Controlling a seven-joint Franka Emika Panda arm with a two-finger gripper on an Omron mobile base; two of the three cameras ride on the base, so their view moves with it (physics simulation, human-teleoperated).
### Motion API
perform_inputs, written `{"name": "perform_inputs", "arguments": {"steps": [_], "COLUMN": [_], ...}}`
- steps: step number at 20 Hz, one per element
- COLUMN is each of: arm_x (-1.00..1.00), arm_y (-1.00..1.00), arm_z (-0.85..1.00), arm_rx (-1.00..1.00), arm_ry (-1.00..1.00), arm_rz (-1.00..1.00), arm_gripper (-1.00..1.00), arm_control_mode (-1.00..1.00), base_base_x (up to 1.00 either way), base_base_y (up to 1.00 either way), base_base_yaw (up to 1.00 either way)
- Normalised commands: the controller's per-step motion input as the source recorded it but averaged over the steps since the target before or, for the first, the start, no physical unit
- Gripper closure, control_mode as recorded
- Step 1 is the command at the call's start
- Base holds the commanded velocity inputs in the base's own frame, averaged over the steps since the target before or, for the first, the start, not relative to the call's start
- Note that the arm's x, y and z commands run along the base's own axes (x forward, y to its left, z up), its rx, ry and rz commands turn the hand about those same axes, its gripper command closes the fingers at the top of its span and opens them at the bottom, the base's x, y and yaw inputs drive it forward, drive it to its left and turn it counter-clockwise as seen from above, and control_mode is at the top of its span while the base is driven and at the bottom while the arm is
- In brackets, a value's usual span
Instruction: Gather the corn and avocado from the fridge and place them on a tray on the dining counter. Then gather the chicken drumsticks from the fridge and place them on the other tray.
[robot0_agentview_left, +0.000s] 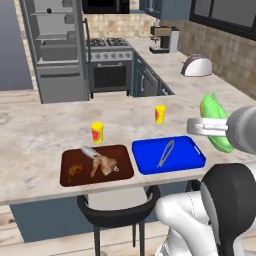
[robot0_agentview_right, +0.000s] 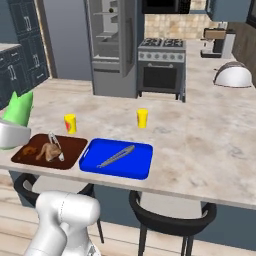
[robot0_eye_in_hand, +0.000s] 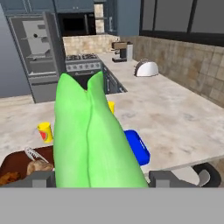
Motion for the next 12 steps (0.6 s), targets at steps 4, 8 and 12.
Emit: {"name": "perform_inputs", "arguments": {"steps": [4, 8, 12], "arm_x": [0.00, 0.75, 1.00], "arm_y": [0.00, -0.33, -0.48], "arm_z": [0.00, -0.06, -0.29], "arm_rx": [0.00, 0.08, 0.12], "arm_ry": [0.00, 0.10, 0.27], "arm_rz": [0.00, 0.10, 0.15], "arm_gripper": [1.00, 1.00, 1.00], "arm_control_mode": [1.00, -1.00, -1.00], "base_base_x": [0.68, 0.20, 0.00], "base_base_y": [-0.24, -0.09, 0.00], "base_base_yaw": [0.12, 0.03, 0.00]}}
